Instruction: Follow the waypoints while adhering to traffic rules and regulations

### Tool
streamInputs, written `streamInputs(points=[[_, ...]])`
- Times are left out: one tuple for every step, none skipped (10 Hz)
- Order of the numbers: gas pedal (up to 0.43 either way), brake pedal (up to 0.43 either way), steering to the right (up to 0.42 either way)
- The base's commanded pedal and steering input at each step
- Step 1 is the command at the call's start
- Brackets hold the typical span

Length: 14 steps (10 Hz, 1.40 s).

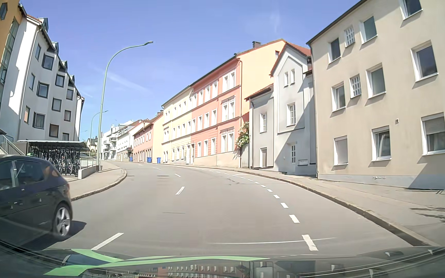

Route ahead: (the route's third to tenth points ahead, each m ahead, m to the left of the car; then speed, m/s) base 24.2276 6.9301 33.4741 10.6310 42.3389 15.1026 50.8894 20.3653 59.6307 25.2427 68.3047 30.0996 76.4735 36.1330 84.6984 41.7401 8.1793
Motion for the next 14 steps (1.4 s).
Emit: streamInputs(points=[[0.248,0.000,-0.048],[0.248,0.000,-0.048],[0.248,0.000,-0.048],[0.248,0.000,-0.048],[0.248,0.000,-0.048],[0.248,0.000,-0.048],[0.260,0.000,-0.049],[0.260,0.000,-0.050],[0.268,0.000,-0.052],[0.268,0.000,-0.053],[0.268,0.000,-0.055],[0.268,0.000,-0.055],[0.280,0.000,-0.055],[0.280,0.000,-0.055]])
